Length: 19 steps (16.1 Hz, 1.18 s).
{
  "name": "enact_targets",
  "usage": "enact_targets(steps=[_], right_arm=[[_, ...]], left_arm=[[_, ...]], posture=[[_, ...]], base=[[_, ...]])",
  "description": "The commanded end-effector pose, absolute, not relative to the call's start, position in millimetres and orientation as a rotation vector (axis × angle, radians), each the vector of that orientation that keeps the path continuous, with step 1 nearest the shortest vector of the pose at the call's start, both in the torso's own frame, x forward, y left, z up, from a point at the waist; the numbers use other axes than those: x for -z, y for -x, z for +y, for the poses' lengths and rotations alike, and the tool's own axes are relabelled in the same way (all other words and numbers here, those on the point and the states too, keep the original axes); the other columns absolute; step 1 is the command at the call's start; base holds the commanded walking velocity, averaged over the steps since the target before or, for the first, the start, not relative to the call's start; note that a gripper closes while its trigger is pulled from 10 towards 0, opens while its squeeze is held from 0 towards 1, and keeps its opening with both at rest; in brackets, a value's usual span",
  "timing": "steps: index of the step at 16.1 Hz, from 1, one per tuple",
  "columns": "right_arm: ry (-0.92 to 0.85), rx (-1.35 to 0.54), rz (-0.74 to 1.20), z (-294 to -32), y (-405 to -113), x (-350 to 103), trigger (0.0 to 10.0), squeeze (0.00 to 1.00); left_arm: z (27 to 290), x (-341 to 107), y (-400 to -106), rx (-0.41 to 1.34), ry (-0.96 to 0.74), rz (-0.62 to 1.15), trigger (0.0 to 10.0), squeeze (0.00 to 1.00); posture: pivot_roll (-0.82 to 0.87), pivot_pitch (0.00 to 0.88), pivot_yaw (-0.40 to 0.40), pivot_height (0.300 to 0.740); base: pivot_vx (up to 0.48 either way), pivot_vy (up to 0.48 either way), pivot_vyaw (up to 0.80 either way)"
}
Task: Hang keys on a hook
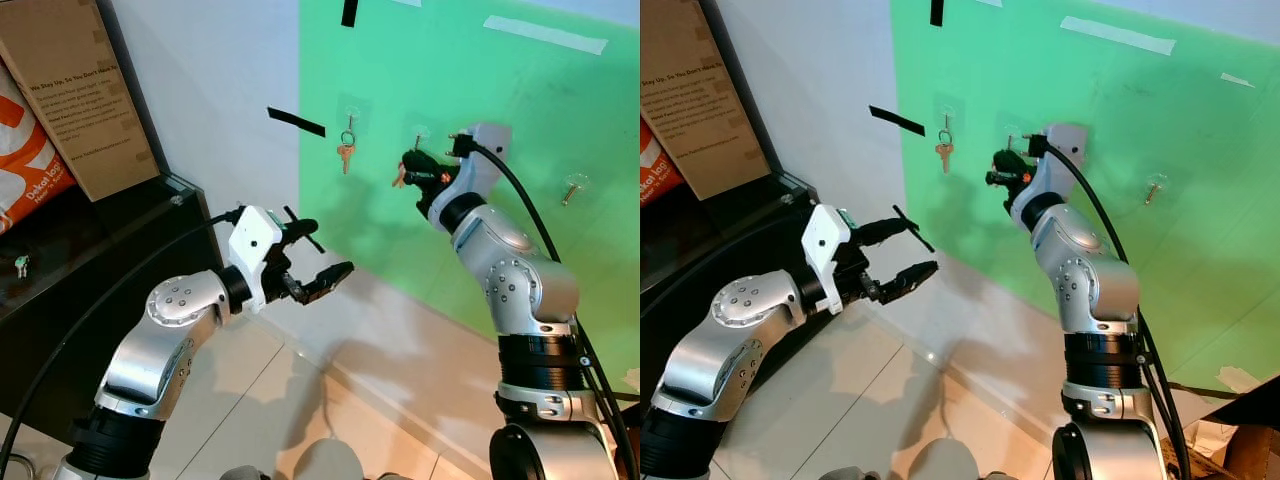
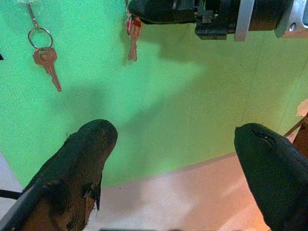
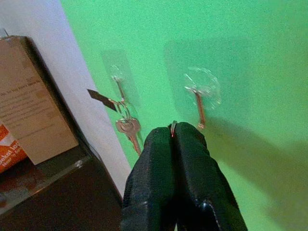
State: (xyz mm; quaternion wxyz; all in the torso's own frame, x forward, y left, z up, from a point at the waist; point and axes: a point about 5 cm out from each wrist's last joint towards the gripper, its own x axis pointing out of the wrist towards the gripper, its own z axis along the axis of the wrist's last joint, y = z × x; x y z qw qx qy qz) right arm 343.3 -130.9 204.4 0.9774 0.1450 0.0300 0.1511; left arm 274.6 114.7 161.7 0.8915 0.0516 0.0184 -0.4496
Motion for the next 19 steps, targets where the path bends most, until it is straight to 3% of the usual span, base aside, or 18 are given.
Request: enact_targets(steps=[1, 19], right_arm=[[-0.306, -0.317, 0.051, -128, -345, -210, 10.0, 0.00], [-0.336, -0.083, 0.130, -147, -355, -182, 10.0, 0.00]], left_arm=[[115, -164, -278, 0.937, -0.129, 0.038, 10.0, 0.00], [114, -163, -278, 0.945, -0.133, 0.043, 10.0, 0.00]], posture=[[0.01, 0.000, -0.012, 0.740], [0.01, 0.000, -0.009, 0.740]], base=[[0.000, 0.000, 0.00], [0.000, 0.000, 0.00]])
